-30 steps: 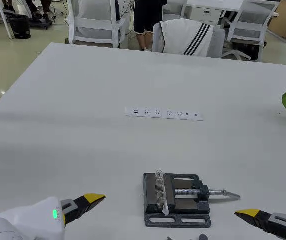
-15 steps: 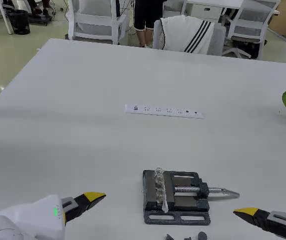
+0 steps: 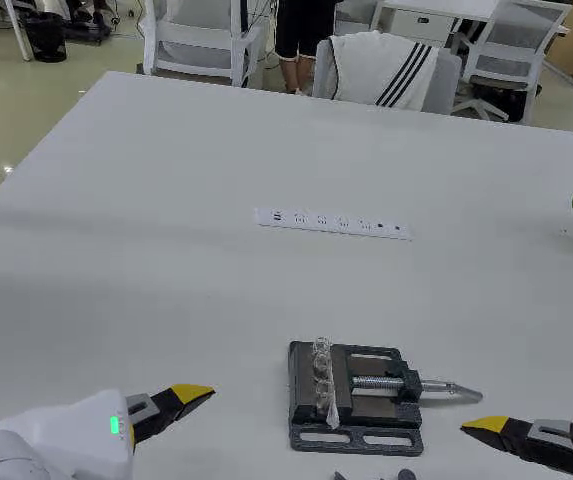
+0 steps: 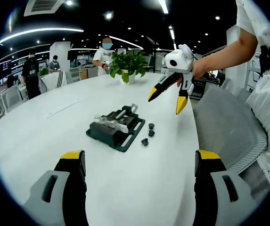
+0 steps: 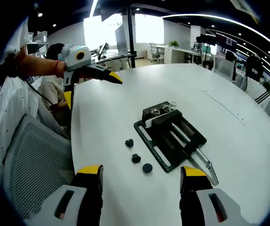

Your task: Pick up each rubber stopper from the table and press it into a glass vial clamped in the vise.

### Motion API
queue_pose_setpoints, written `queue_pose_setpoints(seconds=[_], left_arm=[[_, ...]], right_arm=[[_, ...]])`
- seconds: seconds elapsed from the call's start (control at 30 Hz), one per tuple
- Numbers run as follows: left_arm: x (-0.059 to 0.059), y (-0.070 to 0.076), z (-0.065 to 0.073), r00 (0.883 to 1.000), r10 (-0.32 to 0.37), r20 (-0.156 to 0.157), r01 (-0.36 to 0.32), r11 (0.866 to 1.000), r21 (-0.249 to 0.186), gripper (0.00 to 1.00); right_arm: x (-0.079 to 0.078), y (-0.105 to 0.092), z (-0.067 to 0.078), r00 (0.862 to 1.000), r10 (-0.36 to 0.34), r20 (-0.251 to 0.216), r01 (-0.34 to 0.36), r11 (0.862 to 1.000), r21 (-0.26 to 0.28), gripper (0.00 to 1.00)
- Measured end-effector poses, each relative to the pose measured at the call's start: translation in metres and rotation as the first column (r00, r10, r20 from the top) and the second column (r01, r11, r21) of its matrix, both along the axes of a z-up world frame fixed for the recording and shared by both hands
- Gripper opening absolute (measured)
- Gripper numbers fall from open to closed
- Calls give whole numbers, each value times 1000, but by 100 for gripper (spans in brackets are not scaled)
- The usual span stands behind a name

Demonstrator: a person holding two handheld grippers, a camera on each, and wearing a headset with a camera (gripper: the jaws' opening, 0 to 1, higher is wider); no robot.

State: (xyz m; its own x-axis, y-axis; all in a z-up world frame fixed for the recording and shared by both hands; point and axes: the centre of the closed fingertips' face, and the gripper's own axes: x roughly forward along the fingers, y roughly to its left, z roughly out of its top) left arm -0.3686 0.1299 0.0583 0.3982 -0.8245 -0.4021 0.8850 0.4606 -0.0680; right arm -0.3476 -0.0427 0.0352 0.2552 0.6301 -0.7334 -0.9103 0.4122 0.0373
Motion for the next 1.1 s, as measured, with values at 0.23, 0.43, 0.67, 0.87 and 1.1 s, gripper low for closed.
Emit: queue_pose_setpoints(seconds=[0.23,0.43,0.67,0.87,1.1], left_arm=[[1,0,0,1000,3,0,-3,1000,-5,96],[2,0,-2,1000,0,2,0,1000,0,96],[3,0,-3,1000,-1,2,1,1000,-6,95],[5,1,-4,1000,6,0,-6,1000,-16,95],[6,2,-6,1000,9,1,-9,1000,-24,95]], right_arm=[[2,6,-6,997,77,-16,-78,995,-66,56],[5,9,-12,991,128,-35,-131,984,-117,50],[10,12,-20,981,183,-60,-191,965,-182,40],[11,15,-28,968,236,-82,-249,938,-241,32],[12,15,-41,949,294,-112,-314,895,-317,23]])
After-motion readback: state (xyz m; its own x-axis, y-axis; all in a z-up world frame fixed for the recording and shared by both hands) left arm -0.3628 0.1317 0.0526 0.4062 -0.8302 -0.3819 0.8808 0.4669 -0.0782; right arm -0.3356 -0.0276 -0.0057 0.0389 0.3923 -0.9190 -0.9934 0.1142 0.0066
